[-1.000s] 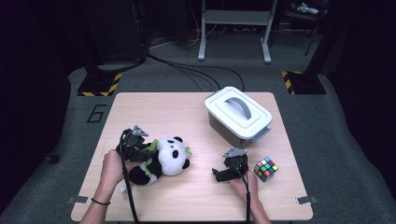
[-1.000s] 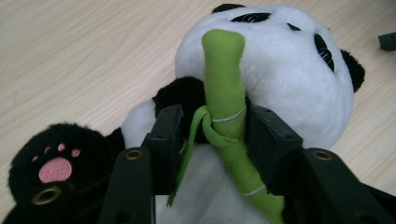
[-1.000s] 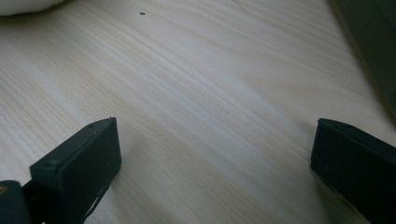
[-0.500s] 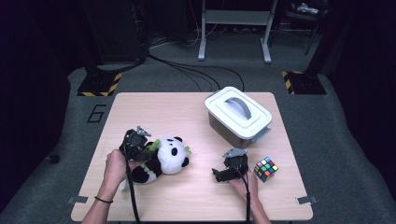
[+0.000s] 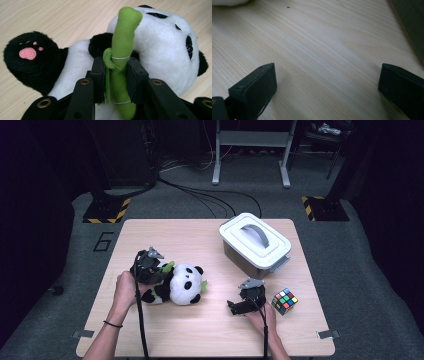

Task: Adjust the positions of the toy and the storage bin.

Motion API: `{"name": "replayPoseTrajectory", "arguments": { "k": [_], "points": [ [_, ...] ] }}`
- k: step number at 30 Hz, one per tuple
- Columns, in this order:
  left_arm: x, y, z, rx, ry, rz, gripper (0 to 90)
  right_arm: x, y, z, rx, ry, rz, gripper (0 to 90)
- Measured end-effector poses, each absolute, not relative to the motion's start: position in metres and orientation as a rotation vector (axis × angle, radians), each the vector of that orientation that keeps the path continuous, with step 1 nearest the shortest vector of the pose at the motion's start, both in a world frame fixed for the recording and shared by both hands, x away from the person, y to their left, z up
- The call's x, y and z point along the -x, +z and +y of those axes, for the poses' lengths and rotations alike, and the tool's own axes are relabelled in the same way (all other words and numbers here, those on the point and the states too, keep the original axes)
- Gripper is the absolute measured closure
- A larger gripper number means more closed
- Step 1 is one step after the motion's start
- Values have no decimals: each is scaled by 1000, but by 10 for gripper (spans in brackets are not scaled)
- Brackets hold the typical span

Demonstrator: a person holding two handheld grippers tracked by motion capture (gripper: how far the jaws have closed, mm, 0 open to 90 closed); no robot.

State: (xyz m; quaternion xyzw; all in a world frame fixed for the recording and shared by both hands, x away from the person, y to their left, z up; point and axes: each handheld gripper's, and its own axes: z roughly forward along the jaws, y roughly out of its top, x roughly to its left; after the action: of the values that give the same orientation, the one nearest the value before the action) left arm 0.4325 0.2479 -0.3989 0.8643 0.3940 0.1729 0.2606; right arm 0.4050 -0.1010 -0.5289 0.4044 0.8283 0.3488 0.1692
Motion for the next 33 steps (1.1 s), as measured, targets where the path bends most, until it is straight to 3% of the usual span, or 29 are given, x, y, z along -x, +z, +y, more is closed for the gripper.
{"name": "replayPoseTrajectory", "arguments": {
  "k": [33],
  "points": [
    [-505,-392,220,-2277,395,990,714,-405,-529,-101,-1154,993,2352,8]
  ]
}}
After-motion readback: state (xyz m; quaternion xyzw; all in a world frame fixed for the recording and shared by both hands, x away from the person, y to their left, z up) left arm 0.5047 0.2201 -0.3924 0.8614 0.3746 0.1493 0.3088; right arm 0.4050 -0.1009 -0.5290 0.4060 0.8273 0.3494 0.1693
